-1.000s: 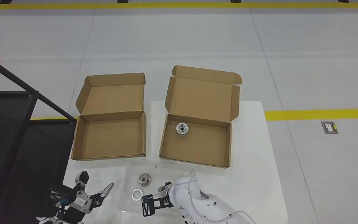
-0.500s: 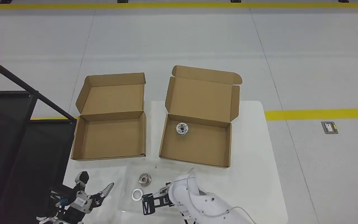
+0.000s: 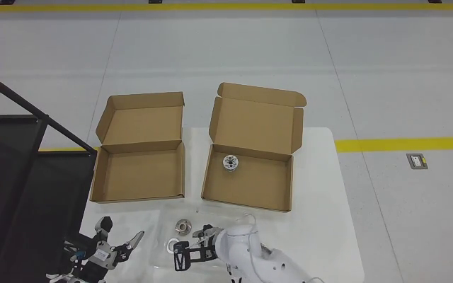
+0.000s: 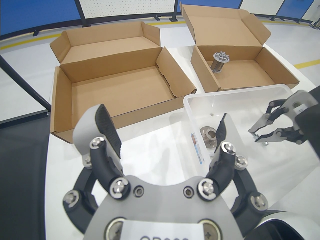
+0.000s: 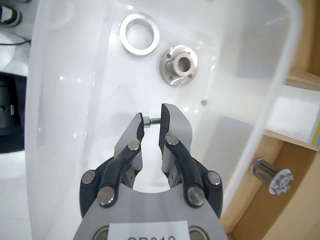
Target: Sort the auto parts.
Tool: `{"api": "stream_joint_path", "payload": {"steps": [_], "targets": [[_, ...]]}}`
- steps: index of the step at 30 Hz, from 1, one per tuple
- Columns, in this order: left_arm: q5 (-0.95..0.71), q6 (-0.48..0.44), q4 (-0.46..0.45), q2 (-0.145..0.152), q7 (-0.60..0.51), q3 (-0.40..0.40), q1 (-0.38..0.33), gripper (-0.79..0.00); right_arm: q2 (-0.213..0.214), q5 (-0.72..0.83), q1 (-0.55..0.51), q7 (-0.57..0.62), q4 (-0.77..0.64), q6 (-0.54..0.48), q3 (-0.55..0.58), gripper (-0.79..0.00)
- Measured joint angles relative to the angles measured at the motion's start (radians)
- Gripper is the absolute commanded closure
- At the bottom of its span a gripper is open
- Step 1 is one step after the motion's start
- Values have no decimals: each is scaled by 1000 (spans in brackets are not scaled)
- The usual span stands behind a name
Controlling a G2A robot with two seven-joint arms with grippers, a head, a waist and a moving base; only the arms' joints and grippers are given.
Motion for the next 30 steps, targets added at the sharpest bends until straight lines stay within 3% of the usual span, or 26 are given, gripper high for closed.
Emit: {"api": "stream_joint_path", "payload": {"steps": [4,7,15,22,26,30], "targets": [[0,0,0,0,0,0,0,-785,57,-152,-133,-123,-190,39,88,0],[0,0,0,0,0,0,0,-785,76,-222,-211,-147,-266,88,126,0],[0,0,0,0,0,0,0,-785,74,-213,-200,-141,-257,89,128,0],[0,0,0,0,0,0,0,-785,66,-134,-177,-199,-213,307,223,0],[0,0,0,0,0,0,0,-785,61,-54,-130,-184,-136,371,302,0],[0,0,0,0,0,0,0,-785,50,37,-33,-114,0,358,340,0]]}}
